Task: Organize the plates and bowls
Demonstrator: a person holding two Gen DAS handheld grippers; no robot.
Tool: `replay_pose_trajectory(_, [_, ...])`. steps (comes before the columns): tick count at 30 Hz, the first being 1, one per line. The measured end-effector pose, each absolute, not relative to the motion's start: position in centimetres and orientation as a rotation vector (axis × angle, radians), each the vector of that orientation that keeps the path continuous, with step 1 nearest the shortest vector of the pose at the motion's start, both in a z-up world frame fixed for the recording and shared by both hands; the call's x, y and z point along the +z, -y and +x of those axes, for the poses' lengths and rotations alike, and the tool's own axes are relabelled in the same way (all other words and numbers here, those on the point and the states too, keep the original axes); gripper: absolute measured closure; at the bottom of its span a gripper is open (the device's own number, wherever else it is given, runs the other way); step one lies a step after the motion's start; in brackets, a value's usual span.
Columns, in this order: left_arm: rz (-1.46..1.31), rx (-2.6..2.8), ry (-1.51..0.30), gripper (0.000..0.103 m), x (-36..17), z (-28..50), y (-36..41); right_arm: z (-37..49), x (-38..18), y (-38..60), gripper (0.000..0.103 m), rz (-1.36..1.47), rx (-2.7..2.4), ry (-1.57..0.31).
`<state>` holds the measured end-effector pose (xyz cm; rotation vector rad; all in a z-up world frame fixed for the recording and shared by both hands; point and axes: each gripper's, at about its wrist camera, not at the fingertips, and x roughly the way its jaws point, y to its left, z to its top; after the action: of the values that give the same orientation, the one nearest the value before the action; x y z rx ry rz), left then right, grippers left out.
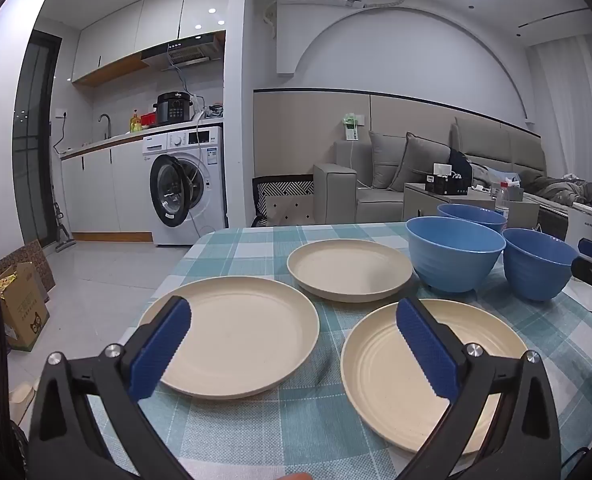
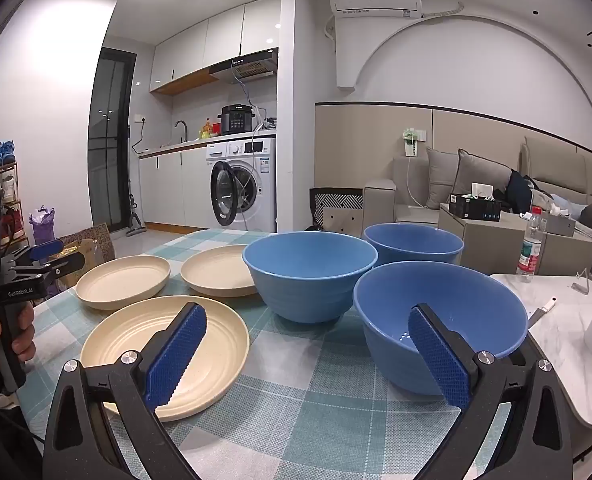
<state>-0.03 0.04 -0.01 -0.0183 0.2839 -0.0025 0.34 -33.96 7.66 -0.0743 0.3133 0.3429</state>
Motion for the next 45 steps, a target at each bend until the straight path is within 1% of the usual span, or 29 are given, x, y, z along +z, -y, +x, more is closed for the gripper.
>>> replay_pose_trajectory(45, [-0.011, -0.011, -0.295, 0.0, 0.13, -0.08, 0.46, 0.3, 7.68, 33.89, 0.0, -0.074, 0.345, -0.309])
